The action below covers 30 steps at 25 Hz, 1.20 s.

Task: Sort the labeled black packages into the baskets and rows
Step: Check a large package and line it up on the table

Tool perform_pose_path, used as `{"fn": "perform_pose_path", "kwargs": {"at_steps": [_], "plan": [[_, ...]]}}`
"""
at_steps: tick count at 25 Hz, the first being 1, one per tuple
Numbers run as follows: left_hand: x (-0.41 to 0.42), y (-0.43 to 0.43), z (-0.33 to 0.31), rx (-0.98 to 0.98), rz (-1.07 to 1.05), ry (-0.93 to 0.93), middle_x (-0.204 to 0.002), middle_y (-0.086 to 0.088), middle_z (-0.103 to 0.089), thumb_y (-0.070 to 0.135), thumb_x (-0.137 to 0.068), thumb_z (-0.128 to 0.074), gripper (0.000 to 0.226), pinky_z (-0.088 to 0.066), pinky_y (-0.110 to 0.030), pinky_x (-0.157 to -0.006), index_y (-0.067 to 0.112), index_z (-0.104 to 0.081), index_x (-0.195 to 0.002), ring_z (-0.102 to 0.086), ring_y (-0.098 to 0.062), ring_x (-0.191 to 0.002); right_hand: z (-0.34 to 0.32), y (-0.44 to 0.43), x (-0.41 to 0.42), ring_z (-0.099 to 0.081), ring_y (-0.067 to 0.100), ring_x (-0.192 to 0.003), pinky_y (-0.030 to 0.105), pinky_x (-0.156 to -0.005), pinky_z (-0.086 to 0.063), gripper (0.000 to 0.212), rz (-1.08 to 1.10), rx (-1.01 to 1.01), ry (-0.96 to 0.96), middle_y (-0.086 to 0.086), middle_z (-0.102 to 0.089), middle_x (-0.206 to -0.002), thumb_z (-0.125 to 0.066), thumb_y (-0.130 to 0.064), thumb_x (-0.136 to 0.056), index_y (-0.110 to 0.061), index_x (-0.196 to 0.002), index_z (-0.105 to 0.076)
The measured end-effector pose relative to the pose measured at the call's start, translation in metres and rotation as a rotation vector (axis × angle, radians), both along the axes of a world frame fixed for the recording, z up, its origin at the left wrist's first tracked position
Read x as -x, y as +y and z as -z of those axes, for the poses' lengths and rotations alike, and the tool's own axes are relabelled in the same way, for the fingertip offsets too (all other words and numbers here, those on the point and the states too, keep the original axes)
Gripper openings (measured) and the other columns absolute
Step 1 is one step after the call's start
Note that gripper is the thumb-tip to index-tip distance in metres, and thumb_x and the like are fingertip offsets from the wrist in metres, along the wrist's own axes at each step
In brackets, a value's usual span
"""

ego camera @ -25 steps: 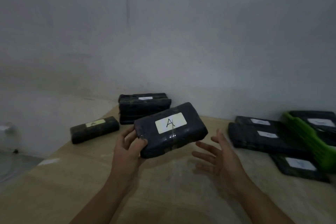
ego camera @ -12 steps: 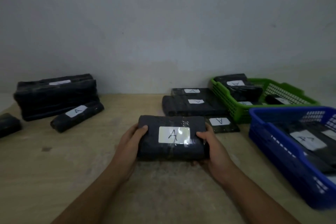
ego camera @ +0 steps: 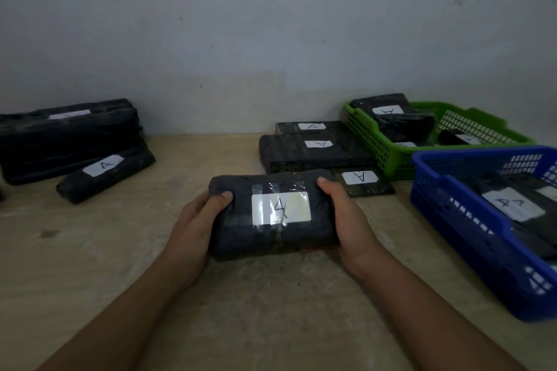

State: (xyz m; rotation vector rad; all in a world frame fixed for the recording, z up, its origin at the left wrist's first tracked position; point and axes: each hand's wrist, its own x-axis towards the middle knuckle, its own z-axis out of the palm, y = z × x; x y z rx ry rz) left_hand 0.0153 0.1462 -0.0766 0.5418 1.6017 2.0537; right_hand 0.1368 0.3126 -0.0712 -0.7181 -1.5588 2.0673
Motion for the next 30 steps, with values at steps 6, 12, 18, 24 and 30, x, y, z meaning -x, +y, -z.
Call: {"fn": "perform_pose_path", "kwargs": {"at_steps": [6,12,18,24,30], "plan": [[0.003,-0.004,0.003,-0.037,0.233,-0.067,-0.114,-0.007,-0.071,0.035,-0.083,-0.060,0.046,-0.059,-0.032,-0.076,0.018,-0.054,-0.125,-0.069,-0.026,-0.103,-0.005,0.006,-0.005,-0.074,0.028,-0.070,0.050,-0.060,-0.059,0.033,0.080,-0.001,-0.020,0.005,-0.078,-0.082,-0.057,-0.042,-0.091,-0.026,-0.072,-0.078],[0.010,-0.007,0.008,-0.064,0.208,-0.053,-0.107,-0.009,-0.073,0.025,-0.053,-0.076,0.078,-0.061,-0.040,-0.067,0.021,-0.052,-0.126,-0.071,-0.029,-0.093,-0.008,0.007,-0.012,-0.074,0.026,-0.072,0.045,-0.057,-0.059,0.030,-0.032,0.025,-0.015,0.004,-0.078,-0.091,-0.056,-0.045,-0.091,-0.022,-0.101,-0.071],[0.011,-0.006,0.003,-0.108,0.101,-0.151,-0.115,-0.022,-0.065,0.021,-0.070,-0.058,0.054,-0.060,-0.048,-0.063,0.004,-0.056,-0.122,-0.069,-0.032,-0.088,-0.002,0.010,-0.016,-0.070,0.040,-0.074,0.035,-0.047,-0.056,0.052,-0.407,0.004,0.016,0.019,-0.071,-0.109,-0.053,-0.032,-0.080,-0.031,-0.131,-0.043],[0.016,-0.010,0.004,-0.126,0.251,-0.230,-0.122,-0.020,-0.064,0.032,-0.058,-0.087,0.083,-0.059,-0.049,-0.075,0.006,-0.054,-0.128,-0.065,-0.037,-0.107,-0.002,0.011,-0.014,-0.053,0.024,-0.041,0.026,-0.036,-0.046,0.030,-0.240,-0.072,0.129,0.010,-0.069,-0.071,-0.054,-0.016,-0.086,-0.017,-0.116,-0.055],[0.015,-0.009,0.008,-0.134,0.266,-0.213,-0.120,-0.018,-0.066,0.024,-0.045,-0.091,0.089,-0.060,-0.046,-0.071,0.010,-0.055,-0.125,-0.068,-0.034,-0.102,-0.004,0.010,-0.018,-0.055,0.027,-0.044,0.028,-0.039,-0.048,0.038,-0.243,-0.124,0.117,0.011,-0.070,-0.075,-0.056,-0.023,-0.079,-0.021,-0.118,-0.055]]}}
